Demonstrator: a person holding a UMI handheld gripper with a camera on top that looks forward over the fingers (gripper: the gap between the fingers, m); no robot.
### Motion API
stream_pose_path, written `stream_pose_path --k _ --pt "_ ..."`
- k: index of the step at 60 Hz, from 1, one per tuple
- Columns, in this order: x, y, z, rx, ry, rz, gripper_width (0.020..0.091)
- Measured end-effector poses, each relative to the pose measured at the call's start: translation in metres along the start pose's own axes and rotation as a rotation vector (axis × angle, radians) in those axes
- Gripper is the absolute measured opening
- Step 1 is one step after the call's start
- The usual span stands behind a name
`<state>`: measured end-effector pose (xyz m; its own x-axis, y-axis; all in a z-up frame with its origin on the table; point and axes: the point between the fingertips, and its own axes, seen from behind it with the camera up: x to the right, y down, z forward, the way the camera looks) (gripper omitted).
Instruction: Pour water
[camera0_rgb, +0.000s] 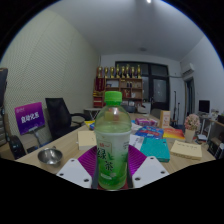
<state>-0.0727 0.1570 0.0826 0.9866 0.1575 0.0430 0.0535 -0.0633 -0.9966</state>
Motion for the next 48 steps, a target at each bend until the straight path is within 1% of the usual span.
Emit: stream_pose_path --k 6,10,13,15,18,20,22,24,27,29,34,37,48 --pt "-0.001 -0.002 0.000 0.001 0.005 0.007 0.0401" --pt "-0.002 -0.004 -0.001 -0.007 0.005 0.017 0.0469" --pt "-0.002 -0.003 -0.002 -0.029 -0.003 0.016 0.0527" --pt "0.000 0.000 -0.005 -0.059 0.000 0.015 0.0607" --pt "0.004 0.004 -0.015 -0.103 -0.002 0.023 0.0756" --pt "0.003 0.003 -0.021 -0.115 -0.011 0.031 0.0854" --pt "0.003 0.008 -0.031 -0.120 -0.016 0.038 0.0849" --pt "0.003 0.006 -0.042 -0.134 -0.018 0.036 0.0835" --pt "0.006 0.002 -0.062 -0.150 -0.017 0.020 0.0833" --pt "0.005 0.003 -0.075 -0.143 -0.010 0.007 0.0835" --pt "0.001 -0.017 -0.111 -0.126 -0.001 -0.024 0.0834" --pt "0.000 -0.017 -0.145 -0.118 -0.002 -0.034 0.0840" --pt "-0.012 -0.049 -0.250 -0.068 0.003 -0.034 0.0840"
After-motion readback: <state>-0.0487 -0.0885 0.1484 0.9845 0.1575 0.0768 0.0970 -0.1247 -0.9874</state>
